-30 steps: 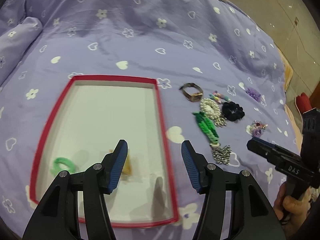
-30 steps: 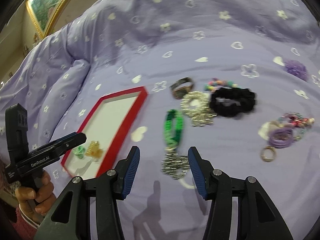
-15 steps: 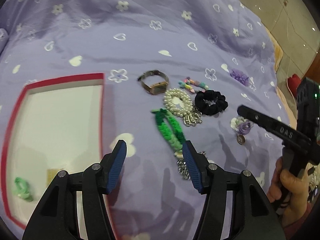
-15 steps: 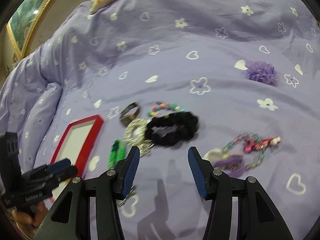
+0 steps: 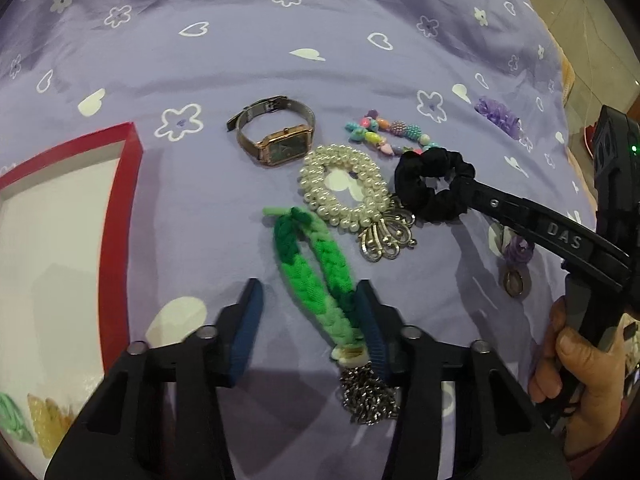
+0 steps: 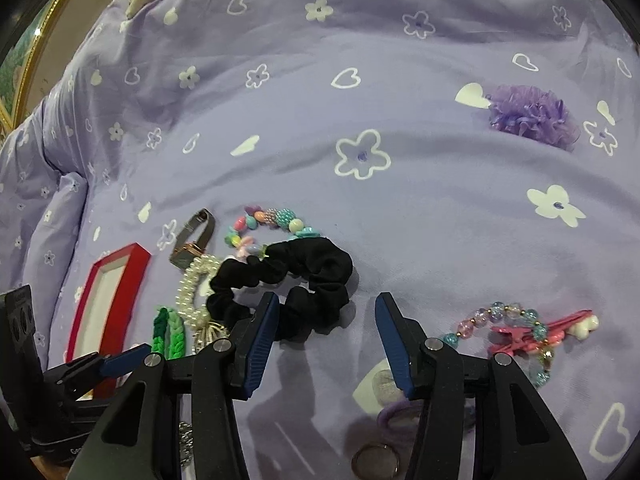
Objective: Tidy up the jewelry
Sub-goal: 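Grasp the green braided keychain with the left tool while the right tool grasps the black scrunchie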
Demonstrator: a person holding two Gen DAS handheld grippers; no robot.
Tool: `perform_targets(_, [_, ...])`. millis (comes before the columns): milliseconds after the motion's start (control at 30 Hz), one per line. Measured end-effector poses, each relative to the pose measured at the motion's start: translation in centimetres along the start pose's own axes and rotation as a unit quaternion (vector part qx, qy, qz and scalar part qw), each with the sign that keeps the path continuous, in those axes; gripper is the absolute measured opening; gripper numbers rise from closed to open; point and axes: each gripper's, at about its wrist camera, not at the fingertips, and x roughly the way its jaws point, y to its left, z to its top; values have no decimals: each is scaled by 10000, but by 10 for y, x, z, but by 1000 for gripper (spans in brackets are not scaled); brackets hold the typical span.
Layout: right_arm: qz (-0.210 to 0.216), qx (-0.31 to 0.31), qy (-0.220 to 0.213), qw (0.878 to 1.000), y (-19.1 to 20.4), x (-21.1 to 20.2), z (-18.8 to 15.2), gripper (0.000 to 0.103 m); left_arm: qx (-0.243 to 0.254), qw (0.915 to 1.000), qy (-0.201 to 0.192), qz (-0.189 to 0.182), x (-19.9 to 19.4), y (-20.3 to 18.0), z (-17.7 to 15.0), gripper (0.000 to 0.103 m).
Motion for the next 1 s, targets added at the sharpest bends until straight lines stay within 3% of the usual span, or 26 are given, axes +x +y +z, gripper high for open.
perform_targets(33, [-11,-32,-27,10000,1,0,0,42,17,10000,2,-85,0,-1,0,22])
perform_targets(100, [-4,-92,-40,10000,2,0,1,12,50,9999,-23,-149,-1,-3,0,13])
perform_targets(600, [427,-181,-518,9976,28,-58,-9,9,-162,9967,-671,-427,-62,11,-16,9])
perform_targets(1000, [1070,-423,-503,9921,85,-72,-25,9,-578,9927,-1028,-246,-108,52,-36,9])
